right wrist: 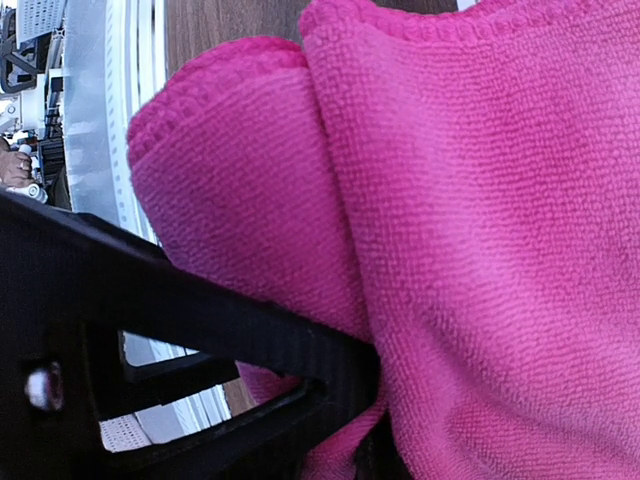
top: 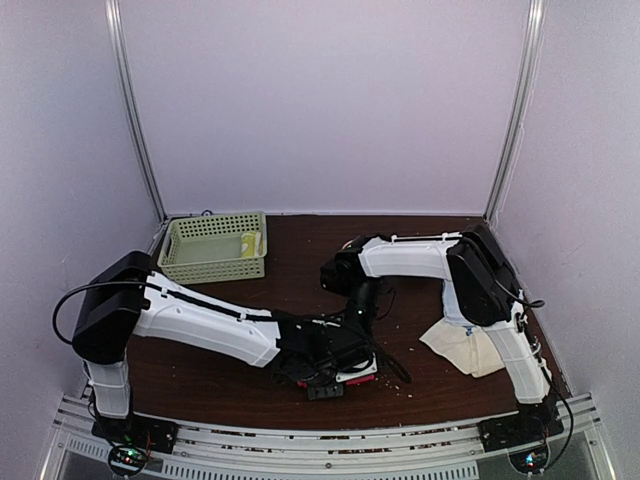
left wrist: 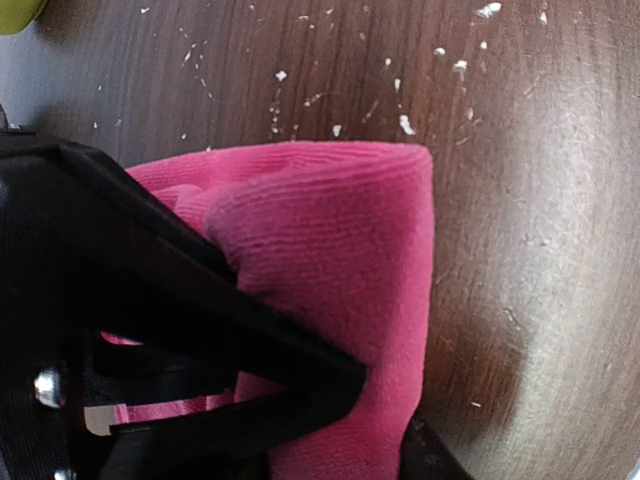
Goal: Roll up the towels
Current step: Roll the towel at the center of the board.
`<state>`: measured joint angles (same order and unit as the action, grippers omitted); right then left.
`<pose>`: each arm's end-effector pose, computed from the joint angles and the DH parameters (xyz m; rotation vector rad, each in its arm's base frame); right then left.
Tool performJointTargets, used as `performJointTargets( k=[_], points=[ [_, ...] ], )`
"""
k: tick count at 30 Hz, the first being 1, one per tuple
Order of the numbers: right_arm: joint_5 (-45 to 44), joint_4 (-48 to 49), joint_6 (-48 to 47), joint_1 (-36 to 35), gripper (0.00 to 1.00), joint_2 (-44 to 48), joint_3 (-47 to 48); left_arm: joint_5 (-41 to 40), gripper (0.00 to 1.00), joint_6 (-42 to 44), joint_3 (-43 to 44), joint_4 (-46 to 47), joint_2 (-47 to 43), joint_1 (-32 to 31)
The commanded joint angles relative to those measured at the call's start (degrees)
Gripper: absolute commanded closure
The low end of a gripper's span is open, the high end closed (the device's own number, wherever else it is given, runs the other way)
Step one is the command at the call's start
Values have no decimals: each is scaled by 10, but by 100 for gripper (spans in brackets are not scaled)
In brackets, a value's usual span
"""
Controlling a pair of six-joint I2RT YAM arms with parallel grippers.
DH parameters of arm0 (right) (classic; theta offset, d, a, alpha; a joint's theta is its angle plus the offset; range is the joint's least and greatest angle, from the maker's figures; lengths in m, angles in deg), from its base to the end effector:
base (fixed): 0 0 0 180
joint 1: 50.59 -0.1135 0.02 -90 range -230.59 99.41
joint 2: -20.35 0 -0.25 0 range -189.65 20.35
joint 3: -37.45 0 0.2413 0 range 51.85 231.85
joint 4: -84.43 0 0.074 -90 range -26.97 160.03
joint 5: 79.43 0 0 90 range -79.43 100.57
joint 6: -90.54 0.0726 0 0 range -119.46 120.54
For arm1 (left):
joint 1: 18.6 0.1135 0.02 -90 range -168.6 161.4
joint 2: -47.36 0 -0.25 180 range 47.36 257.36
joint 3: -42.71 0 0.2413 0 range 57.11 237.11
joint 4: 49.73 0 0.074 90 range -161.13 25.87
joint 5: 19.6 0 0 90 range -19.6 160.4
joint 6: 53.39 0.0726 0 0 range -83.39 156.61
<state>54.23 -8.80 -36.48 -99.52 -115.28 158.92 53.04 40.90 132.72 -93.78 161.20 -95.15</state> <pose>0.2216 0.3306 0.1086 1.6534 -2.0080 -0.9932 0.1131 -0.3798 0.1119 1.6609 2.0723 0.0214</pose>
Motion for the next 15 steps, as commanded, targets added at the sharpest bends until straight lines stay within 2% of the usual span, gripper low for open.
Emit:
performJointTargets(
  k=[1,3,8,11,15],
  points=[
    [-96,65,2,-5,93,-33,-31,-27,66,-5,-13,12,35,7],
    [-83,51,-10,-5,90,-18,-24,-31,74,-3,-20,17,31,7],
    [-69,17,-52,3,68,89,5,12,91,0,-22,9,26,17],
    [-78,44,-22,30,56,166,26,98,95,-3,-22,9,15,39],
    [-88,72,15,82,54,253,58,282,96,-15,-15,0,20,108]
  ],
)
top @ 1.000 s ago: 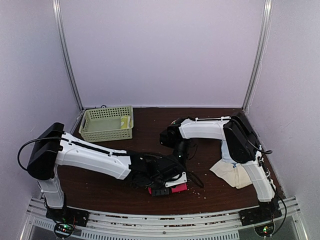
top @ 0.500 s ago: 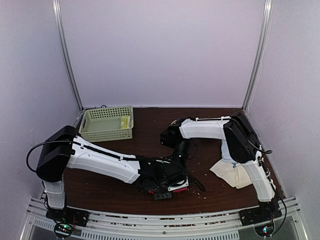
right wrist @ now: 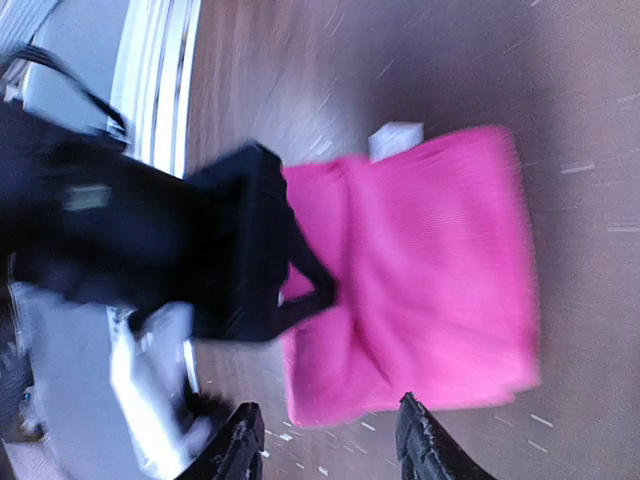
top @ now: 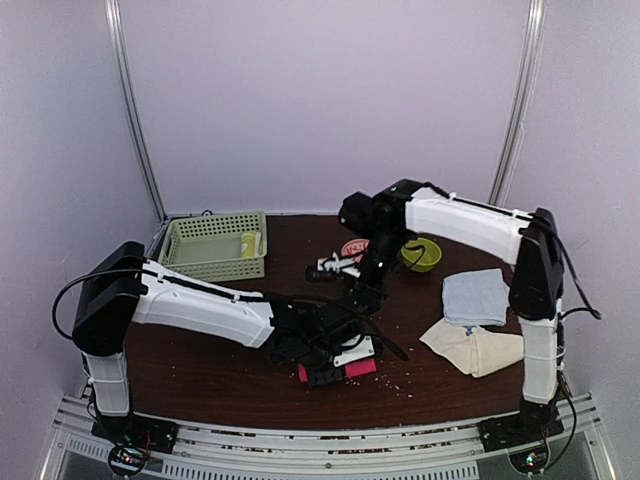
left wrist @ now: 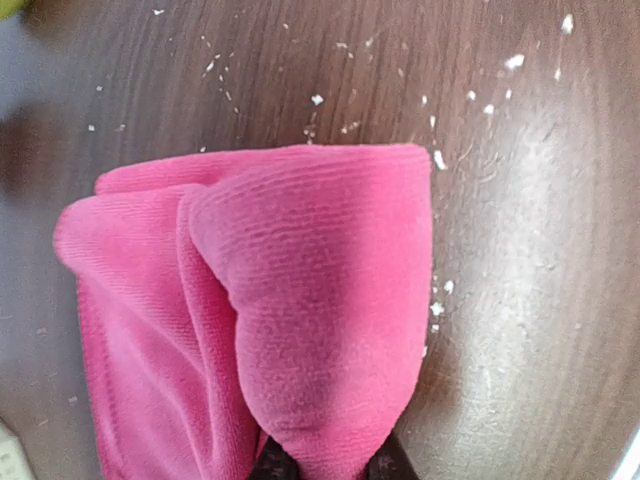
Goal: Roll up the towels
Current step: Roll the towel at the center of the board.
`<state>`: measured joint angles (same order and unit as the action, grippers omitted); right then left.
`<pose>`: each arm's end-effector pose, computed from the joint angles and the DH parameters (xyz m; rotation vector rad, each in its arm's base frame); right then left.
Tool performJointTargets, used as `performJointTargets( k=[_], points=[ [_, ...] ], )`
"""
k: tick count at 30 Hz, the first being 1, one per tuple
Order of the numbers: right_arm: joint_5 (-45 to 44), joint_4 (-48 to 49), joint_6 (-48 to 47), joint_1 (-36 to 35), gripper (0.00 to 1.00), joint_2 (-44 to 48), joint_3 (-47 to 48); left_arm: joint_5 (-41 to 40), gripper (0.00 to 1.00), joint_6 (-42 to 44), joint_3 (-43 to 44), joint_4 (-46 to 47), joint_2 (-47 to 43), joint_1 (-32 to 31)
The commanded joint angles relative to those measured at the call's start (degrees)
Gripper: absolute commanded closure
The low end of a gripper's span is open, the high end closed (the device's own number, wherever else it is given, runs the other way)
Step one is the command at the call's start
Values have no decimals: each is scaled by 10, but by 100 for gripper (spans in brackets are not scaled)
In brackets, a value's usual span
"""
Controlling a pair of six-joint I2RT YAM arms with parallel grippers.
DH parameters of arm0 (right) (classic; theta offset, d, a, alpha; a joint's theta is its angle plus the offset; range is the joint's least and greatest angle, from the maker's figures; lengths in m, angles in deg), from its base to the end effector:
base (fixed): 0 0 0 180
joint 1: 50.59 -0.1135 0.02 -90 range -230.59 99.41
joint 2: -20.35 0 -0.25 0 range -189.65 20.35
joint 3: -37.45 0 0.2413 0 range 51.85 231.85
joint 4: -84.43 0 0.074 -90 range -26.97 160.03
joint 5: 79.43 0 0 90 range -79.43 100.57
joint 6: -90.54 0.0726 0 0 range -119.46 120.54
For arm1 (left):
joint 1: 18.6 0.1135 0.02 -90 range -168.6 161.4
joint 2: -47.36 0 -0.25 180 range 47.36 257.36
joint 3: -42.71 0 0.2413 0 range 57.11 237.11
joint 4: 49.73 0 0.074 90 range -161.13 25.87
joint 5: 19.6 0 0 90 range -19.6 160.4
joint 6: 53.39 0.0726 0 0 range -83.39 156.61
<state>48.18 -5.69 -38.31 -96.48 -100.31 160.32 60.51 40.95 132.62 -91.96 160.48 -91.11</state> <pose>0.2420 0.3133 0.2064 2.0142 -2.1808 -1.0123 0.1322 -0.3782 0.1160 1.6312 2.1377 -0.1353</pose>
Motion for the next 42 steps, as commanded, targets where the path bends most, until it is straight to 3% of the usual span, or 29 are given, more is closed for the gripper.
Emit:
performJointTargets(
  k=[1,5,9,13,15,20,26,32,36,42],
  points=[
    [-33,56,47,66,53,125,46,249,96,-16,-11,-20,31,83],
    [-41,123,90,107,52,223,7,391,95,-19,19,-38,61,133],
    [-72,111,35,110,52,296,-43,495,95,-7,82,-107,124,172],
    [23,79,-70,101,54,373,-135,563,96,-14,115,-135,175,203],
    [9,72,-95,61,54,395,-183,567,96,-20,123,-140,193,215],
    [-199,206,-50,-102,56,409,-348,570,98,-20,153,-164,225,221],
    [-400,385,-26,-155,46,356,-459,565,99,-26,160,-164,237,221],
    [-398,482,-68,-156,41,305,-481,542,96,-35,164,-164,236,221],
    [-398,501,-74,-156,37,266,-474,543,96,-35,164,-165,238,221],
    [-373,506,-96,-156,39,217,-488,538,96,-29,162,-166,240,221]
  ],
)
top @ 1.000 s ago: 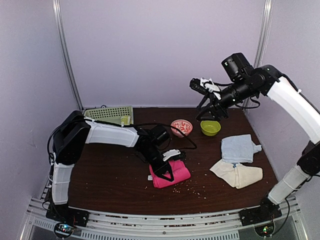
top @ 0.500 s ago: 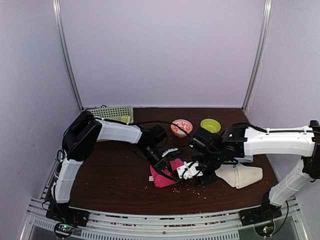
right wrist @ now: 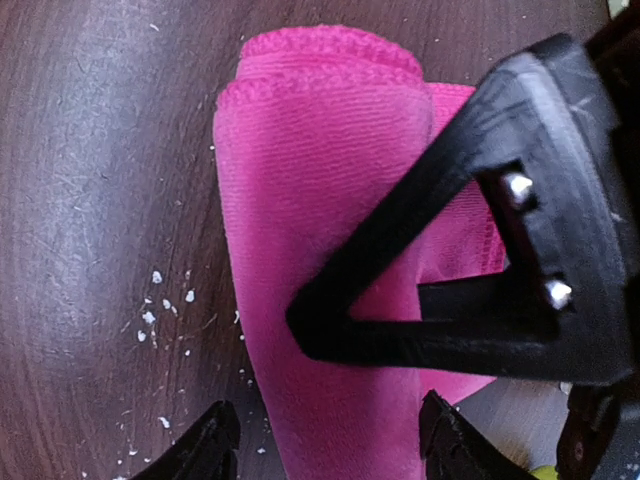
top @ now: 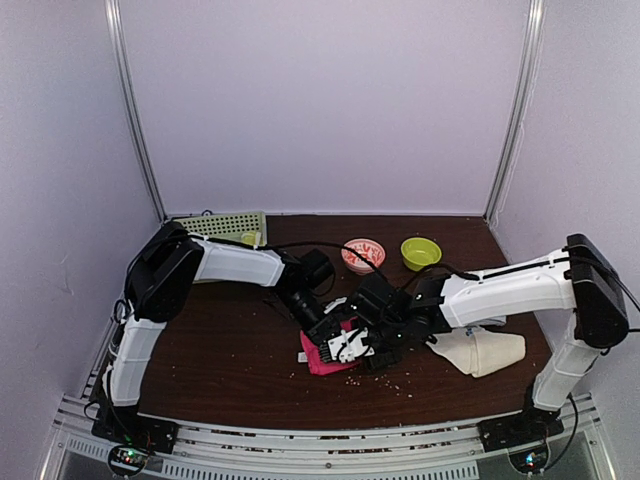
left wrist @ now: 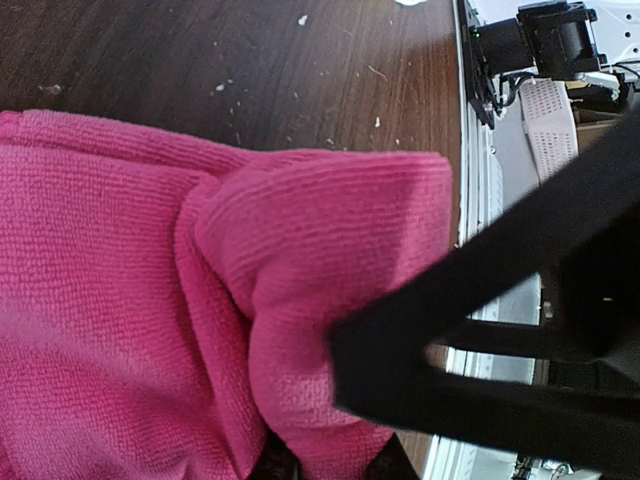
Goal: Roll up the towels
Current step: Roll the towel at the center of the board.
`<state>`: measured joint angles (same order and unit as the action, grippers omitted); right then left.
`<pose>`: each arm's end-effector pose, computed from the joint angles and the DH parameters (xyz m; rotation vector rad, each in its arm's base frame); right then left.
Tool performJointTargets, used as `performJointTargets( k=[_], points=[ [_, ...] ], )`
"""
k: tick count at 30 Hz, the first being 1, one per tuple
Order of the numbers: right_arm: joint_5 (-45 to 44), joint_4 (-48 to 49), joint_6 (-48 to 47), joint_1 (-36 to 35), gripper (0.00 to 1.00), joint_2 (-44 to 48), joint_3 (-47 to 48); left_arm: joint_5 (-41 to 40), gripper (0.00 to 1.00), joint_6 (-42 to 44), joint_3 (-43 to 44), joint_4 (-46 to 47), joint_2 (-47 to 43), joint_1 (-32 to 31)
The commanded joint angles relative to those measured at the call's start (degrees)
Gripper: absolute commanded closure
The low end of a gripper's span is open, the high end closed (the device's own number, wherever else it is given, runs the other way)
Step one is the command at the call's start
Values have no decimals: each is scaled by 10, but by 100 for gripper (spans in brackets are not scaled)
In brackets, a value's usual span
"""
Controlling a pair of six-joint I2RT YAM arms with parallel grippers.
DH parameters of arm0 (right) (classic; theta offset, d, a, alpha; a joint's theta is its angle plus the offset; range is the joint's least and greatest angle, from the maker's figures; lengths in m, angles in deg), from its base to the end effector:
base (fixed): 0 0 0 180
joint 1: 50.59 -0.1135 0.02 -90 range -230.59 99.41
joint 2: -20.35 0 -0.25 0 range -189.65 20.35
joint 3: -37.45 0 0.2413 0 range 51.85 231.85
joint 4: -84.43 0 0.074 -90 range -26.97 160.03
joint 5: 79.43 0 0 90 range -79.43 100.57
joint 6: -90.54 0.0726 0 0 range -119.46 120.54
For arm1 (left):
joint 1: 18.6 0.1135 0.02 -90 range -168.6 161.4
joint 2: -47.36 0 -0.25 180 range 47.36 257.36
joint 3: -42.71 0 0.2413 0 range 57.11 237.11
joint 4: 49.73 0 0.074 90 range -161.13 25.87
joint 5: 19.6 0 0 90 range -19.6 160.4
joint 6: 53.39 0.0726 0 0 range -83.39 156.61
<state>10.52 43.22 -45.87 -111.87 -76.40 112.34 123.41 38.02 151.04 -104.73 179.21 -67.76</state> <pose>0.1633 0.2979 0.1412 -2.1591 1.5780 0.0817 0.2383 -0.3643 0.0881 -1.2451 -2.3265 1.3090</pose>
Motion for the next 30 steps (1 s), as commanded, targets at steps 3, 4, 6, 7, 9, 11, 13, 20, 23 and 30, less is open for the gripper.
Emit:
performJointTargets(
  k=[3,4,6,7,9,11,13,20,23,30],
  points=[
    [7,25,-19,-2,53,-39,-16,-92,96,1,-21,-39,51,-12],
    [12,22,-19,-2,60,-44,-15,-94,96,2,-20,-39,50,-12],
    [26,10,-20,-2,72,-50,-11,-103,95,1,-22,-33,39,-12],
    [34,2,-19,-2,78,-53,-8,-109,93,1,-25,-29,30,-12],
    [46,-21,-17,-2,85,-60,-1,-125,86,-1,-37,-14,0,-13],
    [67,-51,-6,0,89,-66,7,-160,79,-7,-62,6,-47,-12],
    [98,-89,3,2,90,-67,16,-205,74,-20,-97,34,-94,-12],
    [203,-230,27,32,91,-100,85,-378,57,-65,-250,165,-307,-32],
    [252,-277,27,68,90,-145,132,-456,55,-82,-304,221,-402,-49],
    [340,-431,27,139,89,-324,313,-752,57,11,-356,296,-538,-205]
  ],
)
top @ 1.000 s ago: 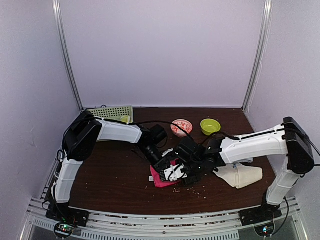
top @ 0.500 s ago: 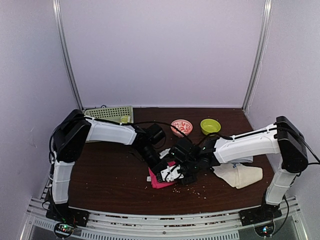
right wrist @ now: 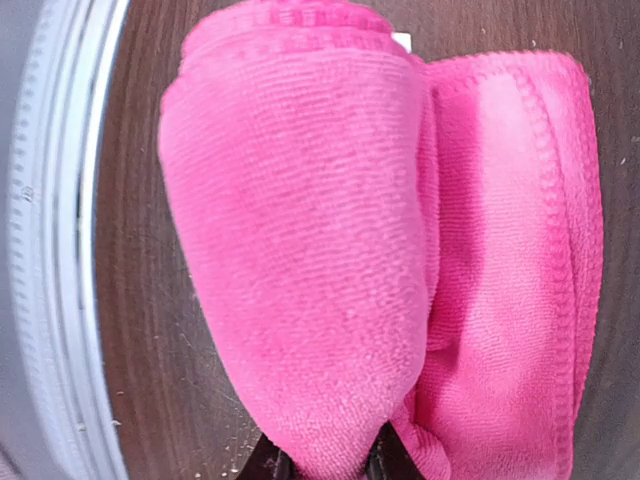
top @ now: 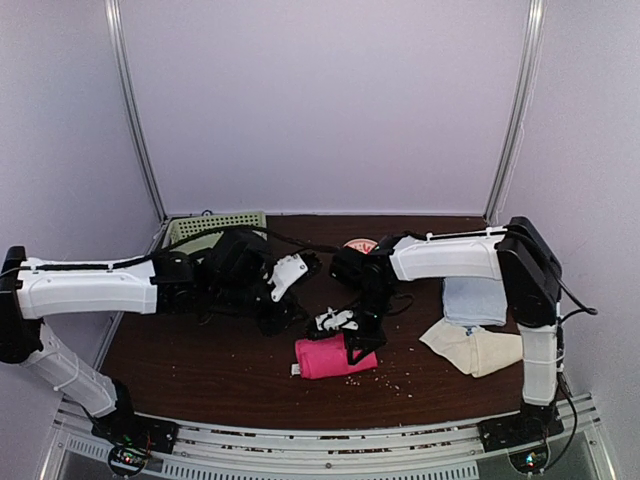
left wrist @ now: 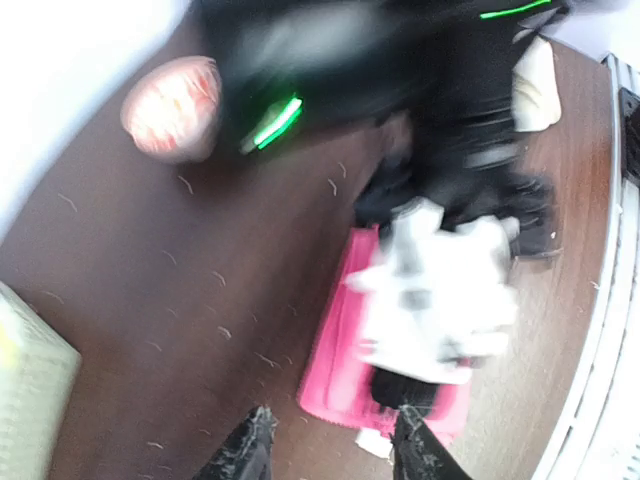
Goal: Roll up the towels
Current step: Roll the towel at the center of the board.
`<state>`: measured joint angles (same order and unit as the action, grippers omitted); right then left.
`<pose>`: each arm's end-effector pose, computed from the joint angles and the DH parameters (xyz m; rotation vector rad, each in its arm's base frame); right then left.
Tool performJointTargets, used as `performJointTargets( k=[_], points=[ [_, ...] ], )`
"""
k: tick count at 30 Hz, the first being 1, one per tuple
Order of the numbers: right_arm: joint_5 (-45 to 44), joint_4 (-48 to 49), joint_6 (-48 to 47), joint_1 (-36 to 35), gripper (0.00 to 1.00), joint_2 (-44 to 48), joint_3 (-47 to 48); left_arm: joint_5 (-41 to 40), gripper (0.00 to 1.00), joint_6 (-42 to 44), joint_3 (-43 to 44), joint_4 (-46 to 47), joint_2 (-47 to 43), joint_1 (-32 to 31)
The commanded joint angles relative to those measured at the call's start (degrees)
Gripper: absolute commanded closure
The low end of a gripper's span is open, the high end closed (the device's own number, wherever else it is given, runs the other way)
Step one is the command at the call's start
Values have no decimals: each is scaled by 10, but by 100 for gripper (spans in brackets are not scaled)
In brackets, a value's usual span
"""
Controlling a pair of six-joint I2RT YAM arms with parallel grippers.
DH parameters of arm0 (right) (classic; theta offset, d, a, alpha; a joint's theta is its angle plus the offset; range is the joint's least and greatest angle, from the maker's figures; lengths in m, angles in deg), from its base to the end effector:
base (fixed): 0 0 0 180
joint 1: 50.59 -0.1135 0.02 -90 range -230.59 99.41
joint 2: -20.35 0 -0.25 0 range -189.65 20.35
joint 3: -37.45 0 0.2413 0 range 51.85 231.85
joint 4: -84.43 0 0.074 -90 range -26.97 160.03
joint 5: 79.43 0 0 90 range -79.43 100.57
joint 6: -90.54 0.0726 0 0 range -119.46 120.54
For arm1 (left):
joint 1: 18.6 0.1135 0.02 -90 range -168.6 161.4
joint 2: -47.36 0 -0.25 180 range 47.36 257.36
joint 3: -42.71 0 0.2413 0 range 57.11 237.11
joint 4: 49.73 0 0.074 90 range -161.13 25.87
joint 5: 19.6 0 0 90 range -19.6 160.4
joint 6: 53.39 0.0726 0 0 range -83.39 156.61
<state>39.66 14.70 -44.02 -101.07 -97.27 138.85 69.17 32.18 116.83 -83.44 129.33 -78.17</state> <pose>0.2129 0.3135 0.1305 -2.2301 2.0048 0.7825 0.1704 -0.2870 0.2308 1.0816 2.0961 -0.5408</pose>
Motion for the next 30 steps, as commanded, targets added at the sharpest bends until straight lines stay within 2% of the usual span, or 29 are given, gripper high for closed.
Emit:
performJointTargets(
  k=[1,4,9,20,30],
  points=[
    [60,-163,9,37,89,-138,69,-228,54,102,-11,96,-41,-131],
    [73,-195,9,45,89,-192,112,-205,52,121,45,38,21,-159],
    [71,-196,37,48,89,-219,136,-227,48,114,117,-59,166,-168],
    [68,-184,41,49,87,-206,121,-257,46,175,121,-31,278,-169],
    [76,-188,26,49,84,-194,121,-289,54,186,118,-12,317,-167]
  ],
)
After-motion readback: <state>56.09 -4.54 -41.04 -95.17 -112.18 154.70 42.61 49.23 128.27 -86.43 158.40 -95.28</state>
